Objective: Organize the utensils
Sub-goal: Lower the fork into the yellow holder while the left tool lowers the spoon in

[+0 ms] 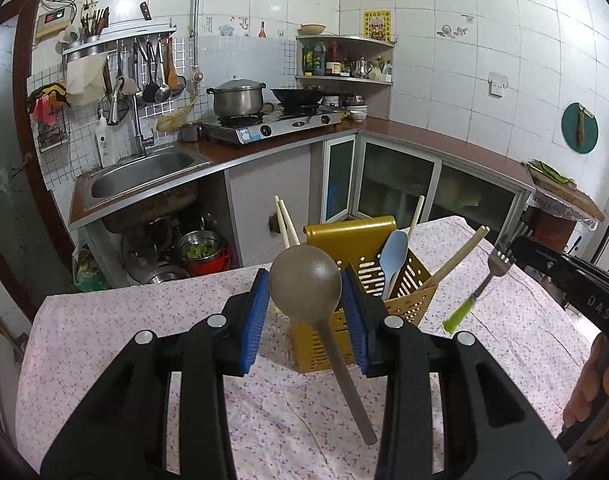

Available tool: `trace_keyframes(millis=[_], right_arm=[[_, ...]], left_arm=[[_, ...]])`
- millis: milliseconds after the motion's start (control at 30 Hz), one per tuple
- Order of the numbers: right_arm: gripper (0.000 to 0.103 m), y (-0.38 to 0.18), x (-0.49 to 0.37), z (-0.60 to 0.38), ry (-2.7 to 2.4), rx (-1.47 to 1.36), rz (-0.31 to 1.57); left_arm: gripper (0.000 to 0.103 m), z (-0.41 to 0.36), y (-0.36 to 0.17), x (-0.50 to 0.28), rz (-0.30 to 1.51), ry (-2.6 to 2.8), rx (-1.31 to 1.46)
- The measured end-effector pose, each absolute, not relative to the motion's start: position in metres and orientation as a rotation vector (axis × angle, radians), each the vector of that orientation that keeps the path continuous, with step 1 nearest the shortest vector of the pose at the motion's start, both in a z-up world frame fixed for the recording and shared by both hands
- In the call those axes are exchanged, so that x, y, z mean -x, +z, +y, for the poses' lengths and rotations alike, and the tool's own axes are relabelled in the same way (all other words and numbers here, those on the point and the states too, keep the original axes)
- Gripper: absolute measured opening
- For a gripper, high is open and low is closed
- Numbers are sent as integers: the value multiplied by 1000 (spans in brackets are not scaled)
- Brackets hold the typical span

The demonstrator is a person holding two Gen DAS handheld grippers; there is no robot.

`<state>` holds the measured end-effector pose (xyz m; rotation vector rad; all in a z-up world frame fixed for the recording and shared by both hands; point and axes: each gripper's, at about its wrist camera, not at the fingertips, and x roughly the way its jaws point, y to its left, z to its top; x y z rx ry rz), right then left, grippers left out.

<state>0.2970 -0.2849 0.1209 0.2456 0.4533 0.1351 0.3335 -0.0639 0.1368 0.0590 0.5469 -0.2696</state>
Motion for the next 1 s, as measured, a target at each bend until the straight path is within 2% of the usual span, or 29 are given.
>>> trace_keyframes(millis=[533,800,1000], right_arm=[[1,199,-310,-292,245,-436,407],[1,166,-355,-287,210,-451,454],[2,141,-375,-274,144,-312,495]], left_arm=[[35,-86,206,-371,330,-225,-111],[35,-102,160,-413,351,-199,-97],[36,-104,127,-428,378,-179,-135]])
